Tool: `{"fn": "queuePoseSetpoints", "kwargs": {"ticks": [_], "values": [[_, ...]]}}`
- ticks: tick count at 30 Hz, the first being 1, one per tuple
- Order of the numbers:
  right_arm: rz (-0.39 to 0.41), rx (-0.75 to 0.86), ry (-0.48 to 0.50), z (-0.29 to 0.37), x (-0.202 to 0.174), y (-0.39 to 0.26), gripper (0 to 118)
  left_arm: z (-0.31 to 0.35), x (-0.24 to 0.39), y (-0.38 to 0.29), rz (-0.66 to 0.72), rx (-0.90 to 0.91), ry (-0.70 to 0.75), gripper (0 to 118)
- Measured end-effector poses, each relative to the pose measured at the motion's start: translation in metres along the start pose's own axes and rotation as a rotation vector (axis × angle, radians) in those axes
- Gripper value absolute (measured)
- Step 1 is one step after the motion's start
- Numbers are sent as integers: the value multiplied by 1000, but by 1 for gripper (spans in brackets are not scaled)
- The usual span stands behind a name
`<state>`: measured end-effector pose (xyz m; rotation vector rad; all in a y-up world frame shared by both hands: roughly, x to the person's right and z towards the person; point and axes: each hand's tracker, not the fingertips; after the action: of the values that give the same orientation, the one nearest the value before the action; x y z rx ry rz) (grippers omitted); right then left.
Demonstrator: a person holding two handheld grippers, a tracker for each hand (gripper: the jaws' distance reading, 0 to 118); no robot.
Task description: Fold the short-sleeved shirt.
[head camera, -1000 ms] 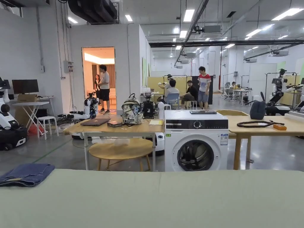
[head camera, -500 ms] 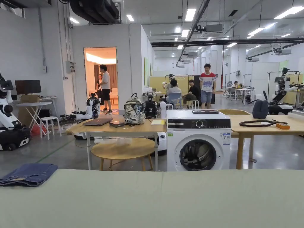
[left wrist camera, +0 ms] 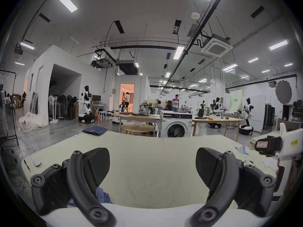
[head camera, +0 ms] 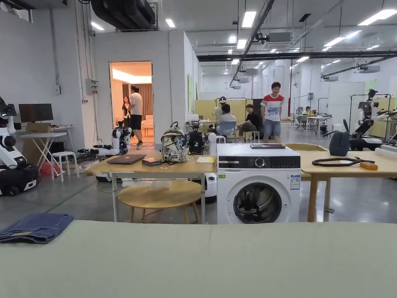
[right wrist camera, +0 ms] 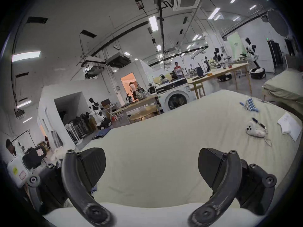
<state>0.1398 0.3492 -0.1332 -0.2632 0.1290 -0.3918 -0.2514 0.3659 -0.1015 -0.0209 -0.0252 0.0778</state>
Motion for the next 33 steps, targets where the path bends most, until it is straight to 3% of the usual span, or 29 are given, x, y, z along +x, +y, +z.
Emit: {"fn": "queuePoseSetpoints", "kwargs": {"ticks": [7, 24, 33], "values": [[-21, -64, -176, 3, -13, 17, 113, 0, 7, 7, 18, 12, -52, 106], [-48, -75, -42, 1, -4, 15, 113, -1, 17, 10, -12, 10, -100, 106], [28, -27, -100, -2, -11, 9, 113, -1, 21, 10, -28, 17, -121, 106]]}}
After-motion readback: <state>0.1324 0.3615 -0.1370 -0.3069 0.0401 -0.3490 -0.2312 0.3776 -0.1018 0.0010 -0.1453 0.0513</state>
